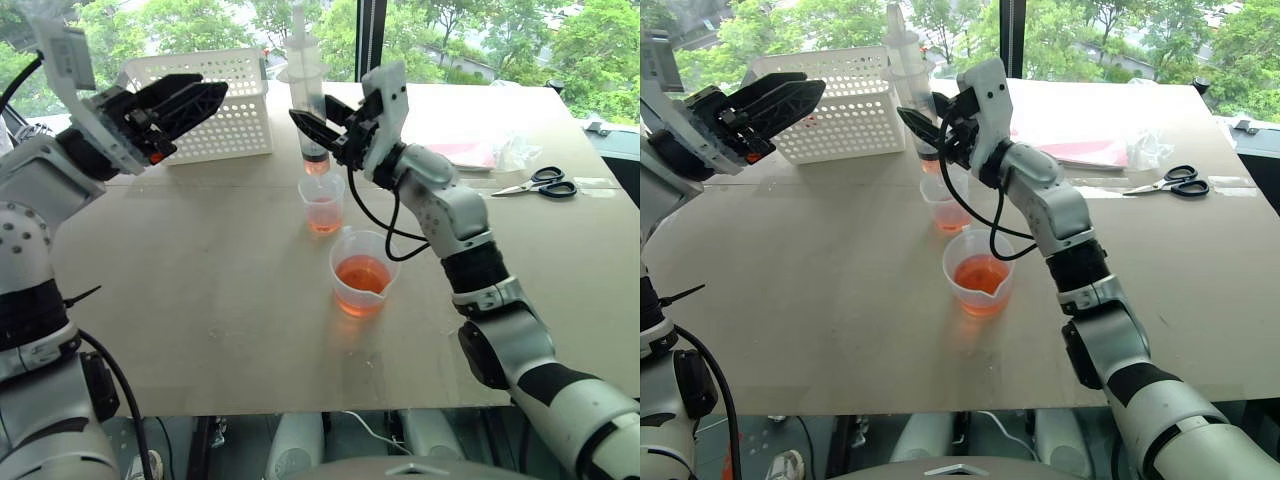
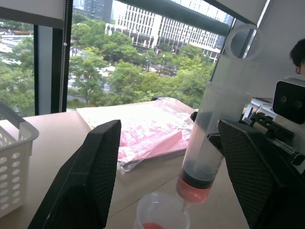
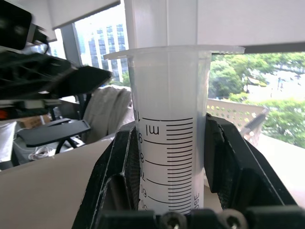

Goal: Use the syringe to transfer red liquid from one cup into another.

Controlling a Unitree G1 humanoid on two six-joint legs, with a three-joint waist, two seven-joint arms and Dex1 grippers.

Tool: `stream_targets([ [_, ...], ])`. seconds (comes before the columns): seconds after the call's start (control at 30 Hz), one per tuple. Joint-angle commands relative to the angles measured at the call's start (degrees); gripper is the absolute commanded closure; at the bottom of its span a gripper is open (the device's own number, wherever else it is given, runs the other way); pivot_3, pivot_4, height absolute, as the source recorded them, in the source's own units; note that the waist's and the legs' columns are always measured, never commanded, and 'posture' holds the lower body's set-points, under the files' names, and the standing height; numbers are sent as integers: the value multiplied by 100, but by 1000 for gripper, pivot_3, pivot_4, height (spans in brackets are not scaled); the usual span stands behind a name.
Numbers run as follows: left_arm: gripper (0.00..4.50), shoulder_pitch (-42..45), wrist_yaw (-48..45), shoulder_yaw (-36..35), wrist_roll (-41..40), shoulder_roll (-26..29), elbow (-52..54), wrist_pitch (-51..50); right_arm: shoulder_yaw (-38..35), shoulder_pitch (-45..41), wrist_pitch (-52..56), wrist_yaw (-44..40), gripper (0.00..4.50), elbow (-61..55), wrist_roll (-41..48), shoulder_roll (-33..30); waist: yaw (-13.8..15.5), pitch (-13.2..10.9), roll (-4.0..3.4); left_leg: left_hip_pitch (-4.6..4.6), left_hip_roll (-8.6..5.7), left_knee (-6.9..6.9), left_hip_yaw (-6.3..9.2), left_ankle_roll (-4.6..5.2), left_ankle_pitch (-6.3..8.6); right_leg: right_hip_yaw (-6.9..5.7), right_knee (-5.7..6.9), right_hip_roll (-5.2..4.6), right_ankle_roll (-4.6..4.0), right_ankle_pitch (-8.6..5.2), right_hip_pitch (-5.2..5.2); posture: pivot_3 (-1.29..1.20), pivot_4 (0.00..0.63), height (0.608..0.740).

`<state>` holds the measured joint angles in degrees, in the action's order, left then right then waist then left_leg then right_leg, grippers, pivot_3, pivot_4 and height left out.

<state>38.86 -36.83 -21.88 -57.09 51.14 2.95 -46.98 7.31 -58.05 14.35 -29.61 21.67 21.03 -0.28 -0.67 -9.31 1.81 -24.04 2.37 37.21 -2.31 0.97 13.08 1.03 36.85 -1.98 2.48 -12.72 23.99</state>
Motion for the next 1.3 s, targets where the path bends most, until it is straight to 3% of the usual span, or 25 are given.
stream_targets([
  [0.03,1240,251,-446,134,427,238,-3,323,-206,-403,-912,122,3064,673,-357,156,-16,-1,2,-12,-1,1,-1,-8,-4,0,0,-2,1,0,11,0,150,740],
  [0.13,1240,591,-980,435,881,512,-219,590,-140,-380,-1339,-58,3064,1156,-543,288,-32,1,5,-69,-2,4,-3,-23,-13,3,7,-2,2,2,71,0,150,740],
  [0.33,1240,1607,-2040,1246,1830,650,-1250,1231,-93,-145,-1709,-495,3064,1290,-707,316,-51,-1,4,-70,0,-6,-3,-26,-15,0,7,3,1,1,77,0,150,740],
  [0.6,1240,2946,-2779,2105,3149,-33,-2952,2412,-57,-145,-2435,-1071,3064,1582,-917,372,-39,0,5,-68,1,12,-1,-11,-8,1,25,7,2,1,75,0,150,740],
  [0.93,1240,3208,-3358,2128,3526,-516,-3348,2779,-86,-212,-2391,-1138,3064,1664,-1041,396,-158,-1,5,-72,2,10,-2,-24,-15,3,37,4,2,2,76,0,150,740],
  [1.3,1240,3180,-3566,1795,3529,-420,-3297,2614,-283,-320,-2240,-1187,3064,1777,-938,444,-177,-1,5,-66,4,18,2,-6,-5,1,76,6,2,1,79,0,150,740],
])
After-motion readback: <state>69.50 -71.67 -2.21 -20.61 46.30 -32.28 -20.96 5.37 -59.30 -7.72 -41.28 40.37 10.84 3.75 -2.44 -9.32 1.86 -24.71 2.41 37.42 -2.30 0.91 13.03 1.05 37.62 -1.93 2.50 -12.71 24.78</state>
